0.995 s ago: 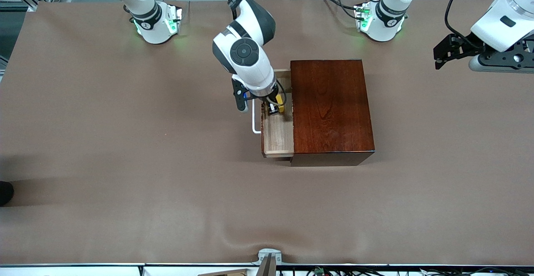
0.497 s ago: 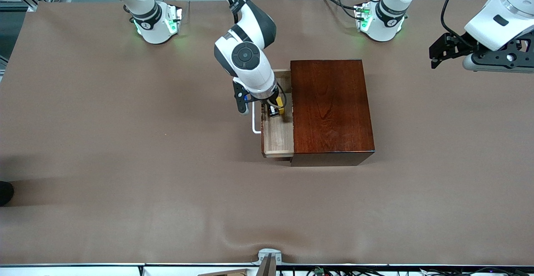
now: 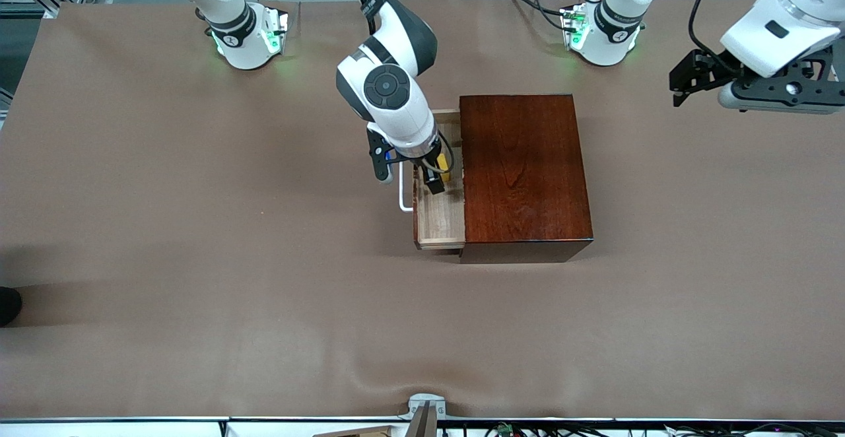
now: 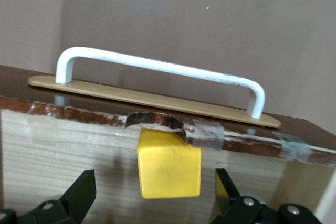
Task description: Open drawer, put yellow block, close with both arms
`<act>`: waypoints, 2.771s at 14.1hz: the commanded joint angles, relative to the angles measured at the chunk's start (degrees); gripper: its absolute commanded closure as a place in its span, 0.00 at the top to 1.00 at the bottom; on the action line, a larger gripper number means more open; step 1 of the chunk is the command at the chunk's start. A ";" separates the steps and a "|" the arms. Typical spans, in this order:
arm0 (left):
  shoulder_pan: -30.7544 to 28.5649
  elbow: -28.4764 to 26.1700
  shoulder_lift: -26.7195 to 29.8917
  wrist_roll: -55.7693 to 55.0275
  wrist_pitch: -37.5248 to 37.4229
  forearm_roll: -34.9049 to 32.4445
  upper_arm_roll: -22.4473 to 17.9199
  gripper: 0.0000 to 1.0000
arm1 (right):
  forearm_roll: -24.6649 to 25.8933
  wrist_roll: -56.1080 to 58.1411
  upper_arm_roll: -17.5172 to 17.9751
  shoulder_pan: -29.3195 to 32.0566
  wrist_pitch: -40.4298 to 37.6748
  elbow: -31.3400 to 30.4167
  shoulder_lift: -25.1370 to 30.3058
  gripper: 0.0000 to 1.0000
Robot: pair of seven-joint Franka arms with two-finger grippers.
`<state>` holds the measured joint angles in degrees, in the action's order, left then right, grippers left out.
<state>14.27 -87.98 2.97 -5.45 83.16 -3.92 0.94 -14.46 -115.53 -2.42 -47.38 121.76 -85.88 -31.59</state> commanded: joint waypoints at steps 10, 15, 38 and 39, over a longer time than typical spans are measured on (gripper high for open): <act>1.63 8.88 -12.89 -31.45 1.03 -0.21 20.94 1.00 | 0.05 8.43 -0.22 7.74 -11.70 8.34 2.23 1.00; 8.30 11.67 -19.82 -42.59 9.64 -0.39 20.85 1.00 | 0.31 20.67 -0.30 14.24 -18.31 10.29 5.48 1.00; 41.89 27.78 -53.06 -106.15 38.13 -2.68 -2.17 1.00 | 11.65 85.19 -0.30 37.10 -37.03 9.76 17.78 1.00; 41.89 27.60 -53.67 -107.39 37.78 -2.68 -2.17 1.00 | 11.91 87.03 -0.39 37.80 -37.21 9.59 18.48 1.00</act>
<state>55.78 -63.08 -48.03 -109.50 121.35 -5.50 -0.67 -3.37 -31.45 -4.02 -11.33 85.22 -75.06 -15.52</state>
